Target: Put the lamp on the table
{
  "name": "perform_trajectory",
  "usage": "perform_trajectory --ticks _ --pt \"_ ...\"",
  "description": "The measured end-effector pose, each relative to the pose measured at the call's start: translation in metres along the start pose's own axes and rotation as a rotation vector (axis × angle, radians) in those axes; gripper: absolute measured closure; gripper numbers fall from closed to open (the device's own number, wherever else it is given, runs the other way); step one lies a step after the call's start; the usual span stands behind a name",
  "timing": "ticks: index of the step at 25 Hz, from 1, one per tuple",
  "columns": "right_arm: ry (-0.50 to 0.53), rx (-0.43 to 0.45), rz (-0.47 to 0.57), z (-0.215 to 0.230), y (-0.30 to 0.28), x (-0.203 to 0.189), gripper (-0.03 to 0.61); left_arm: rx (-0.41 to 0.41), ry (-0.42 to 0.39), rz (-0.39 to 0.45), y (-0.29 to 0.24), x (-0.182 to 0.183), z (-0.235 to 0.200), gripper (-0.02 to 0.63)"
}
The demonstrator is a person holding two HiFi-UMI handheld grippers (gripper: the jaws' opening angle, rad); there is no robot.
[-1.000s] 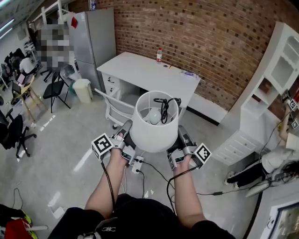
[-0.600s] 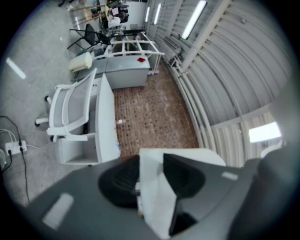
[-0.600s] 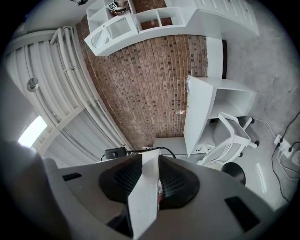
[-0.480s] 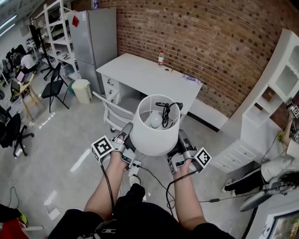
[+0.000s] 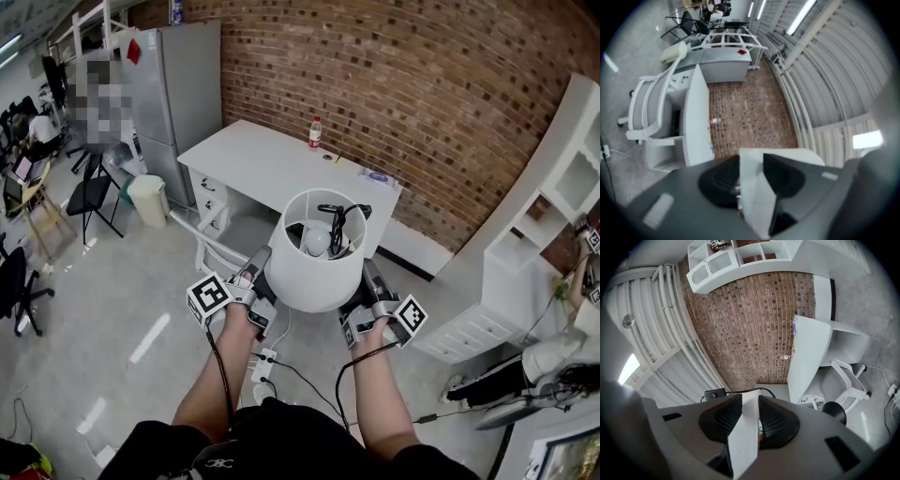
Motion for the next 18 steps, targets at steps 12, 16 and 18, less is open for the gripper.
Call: perform_trajectory --ticks 12,16,18 --pt "0.033 0.022 0.046 0.01 -0.083 0.029 0.479 -0.044 0.023 -0.049 -0.084 0.044 -0.044 0.46" --pt "0.032 0.021 0.072 0.016 -0.097 0.042 0.479 -0.057 0.004 -0.073 -0.108 0.049 -0.056 0.46" --pt "0.03 0.018 0.086 0.019 -0.102 0.051 0.479 -0.046 0.02 -0.087 -0.118 0.047 -0.061 0.46"
Point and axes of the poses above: the fingertips, and each gripper's own axes: y backward along the fingers, z to its right, x out of its top, the point moved 6 cm from there along y, backward along the fingers, and after that the axes turned 15 degrees about -y, right-handed, at the moved point
